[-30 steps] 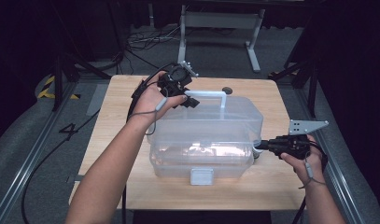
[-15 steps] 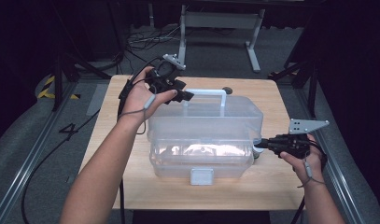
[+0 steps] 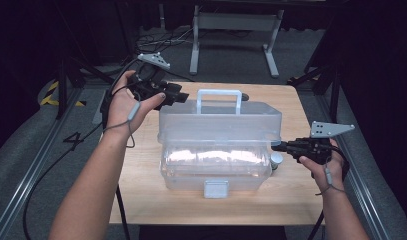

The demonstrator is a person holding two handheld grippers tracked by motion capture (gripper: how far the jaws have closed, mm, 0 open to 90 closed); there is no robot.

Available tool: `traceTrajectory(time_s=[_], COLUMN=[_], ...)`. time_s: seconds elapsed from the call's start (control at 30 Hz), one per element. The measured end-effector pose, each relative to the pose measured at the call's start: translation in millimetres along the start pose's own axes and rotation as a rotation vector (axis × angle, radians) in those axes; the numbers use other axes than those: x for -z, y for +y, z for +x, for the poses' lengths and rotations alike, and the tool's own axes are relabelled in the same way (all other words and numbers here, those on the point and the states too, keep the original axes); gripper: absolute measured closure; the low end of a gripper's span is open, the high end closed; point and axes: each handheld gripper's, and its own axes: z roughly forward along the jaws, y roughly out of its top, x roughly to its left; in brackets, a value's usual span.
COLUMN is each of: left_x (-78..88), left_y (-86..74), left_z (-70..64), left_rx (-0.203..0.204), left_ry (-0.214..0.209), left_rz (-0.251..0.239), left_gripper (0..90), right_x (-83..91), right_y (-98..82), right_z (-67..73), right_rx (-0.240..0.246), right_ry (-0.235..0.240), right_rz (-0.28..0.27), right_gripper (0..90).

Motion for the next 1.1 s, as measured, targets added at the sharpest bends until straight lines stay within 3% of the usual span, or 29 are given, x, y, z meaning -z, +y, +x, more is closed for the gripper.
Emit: traceTrajectory(time_s=[0.37, 0.73, 1.1], left_x=[24.3, 42.5, 36.8], left_y=[-20.1, -45.2, -78.0], left_z=[-7.6, -14.1, -16.7], left_rx=[-0.005, -0.001, -0.002], left_ry=[-0.006, -0.006, -0.002], left_rz=[-0.004, -0.034, -0.044], left_gripper=[58.5, 60.5, 62.5], right_x=[-3.4, -5.6, -6.8], right_y=[4.9, 10.7, 17.7], right_z=[-3.7, -4.1, -5.6], right_rx=[-0.006, -0.026, -0.018], right_ry=[-0.007, -0.049, -0.104], right_rz=[-0.021, -0.036, -0.068], right_gripper=[90.0, 90.0, 90.0])
